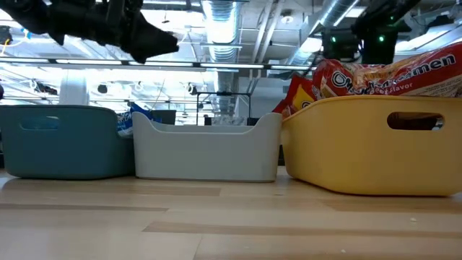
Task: Sort Maruchan noodles
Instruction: Put the left blue noodle pack into the green bin, then put the top blue noodle pack into the green bin
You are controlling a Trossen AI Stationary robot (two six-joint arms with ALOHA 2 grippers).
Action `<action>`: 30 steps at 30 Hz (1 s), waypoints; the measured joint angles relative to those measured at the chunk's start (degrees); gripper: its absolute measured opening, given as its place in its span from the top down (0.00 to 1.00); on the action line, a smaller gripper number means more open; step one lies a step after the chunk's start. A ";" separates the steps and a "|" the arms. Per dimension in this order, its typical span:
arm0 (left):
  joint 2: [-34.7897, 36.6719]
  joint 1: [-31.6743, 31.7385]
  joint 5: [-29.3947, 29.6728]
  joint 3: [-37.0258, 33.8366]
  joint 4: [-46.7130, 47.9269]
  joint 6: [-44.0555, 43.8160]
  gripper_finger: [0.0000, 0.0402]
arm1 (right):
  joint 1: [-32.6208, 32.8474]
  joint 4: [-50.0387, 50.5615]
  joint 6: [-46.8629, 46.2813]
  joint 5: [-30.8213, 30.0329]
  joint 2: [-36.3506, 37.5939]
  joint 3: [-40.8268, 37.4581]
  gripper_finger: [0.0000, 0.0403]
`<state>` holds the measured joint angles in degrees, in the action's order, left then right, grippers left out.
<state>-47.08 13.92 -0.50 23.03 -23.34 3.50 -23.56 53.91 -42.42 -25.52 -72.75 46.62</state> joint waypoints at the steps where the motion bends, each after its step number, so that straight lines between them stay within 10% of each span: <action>1: 1.00 0.29 0.89 -0.52 0.79 -1.59 0.60 | -0.27 -0.19 -0.93 0.07 0.00 -1.05 0.39; 23: 3.72 0.06 1.87 -0.90 6.39 -5.92 0.60 | 0.10 -11.34 -10.05 1.13 -0.43 -15.83 0.40; 30: 3.72 0.06 1.89 -0.88 6.37 -5.90 0.60 | 0.07 -11.19 -10.18 0.51 -0.48 -15.94 0.63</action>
<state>-43.35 13.98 1.39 22.15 -16.97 -2.39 -23.49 42.72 -52.59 -25.02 -73.23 30.68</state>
